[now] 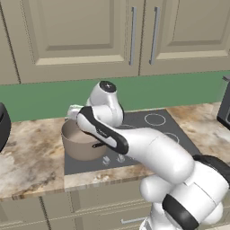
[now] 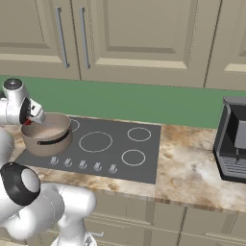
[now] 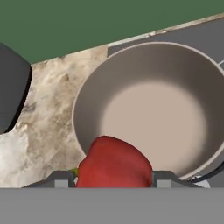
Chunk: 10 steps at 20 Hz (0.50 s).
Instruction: Turn on the burner for the pot on the stove. Wait thirty seconds for the pot to heat up. Then add the bell pepper to the pot.
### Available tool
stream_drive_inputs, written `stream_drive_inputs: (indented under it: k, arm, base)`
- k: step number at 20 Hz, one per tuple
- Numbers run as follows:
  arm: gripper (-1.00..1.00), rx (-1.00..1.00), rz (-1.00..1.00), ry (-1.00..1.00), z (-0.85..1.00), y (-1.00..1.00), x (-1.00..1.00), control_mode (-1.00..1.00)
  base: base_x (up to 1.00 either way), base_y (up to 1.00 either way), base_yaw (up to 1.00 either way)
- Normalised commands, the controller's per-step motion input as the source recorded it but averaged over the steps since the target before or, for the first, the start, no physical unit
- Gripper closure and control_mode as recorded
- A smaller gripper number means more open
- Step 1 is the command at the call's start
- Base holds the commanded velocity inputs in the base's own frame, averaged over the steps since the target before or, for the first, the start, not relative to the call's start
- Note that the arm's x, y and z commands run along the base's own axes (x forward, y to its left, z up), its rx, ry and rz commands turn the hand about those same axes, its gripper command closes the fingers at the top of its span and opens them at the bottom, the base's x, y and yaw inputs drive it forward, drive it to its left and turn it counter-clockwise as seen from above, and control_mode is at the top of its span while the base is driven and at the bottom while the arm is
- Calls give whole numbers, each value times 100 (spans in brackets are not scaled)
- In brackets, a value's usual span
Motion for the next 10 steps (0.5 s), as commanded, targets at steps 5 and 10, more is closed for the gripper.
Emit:
stream_drive_inputs:
  k: [5,10]
  arm:
    - [100,-6,0,7,-3,1,22,-100]
    - [100,-9,0,10,-17,0,47,-100]
  base:
    - [0,0,0]
    - [0,0,0]
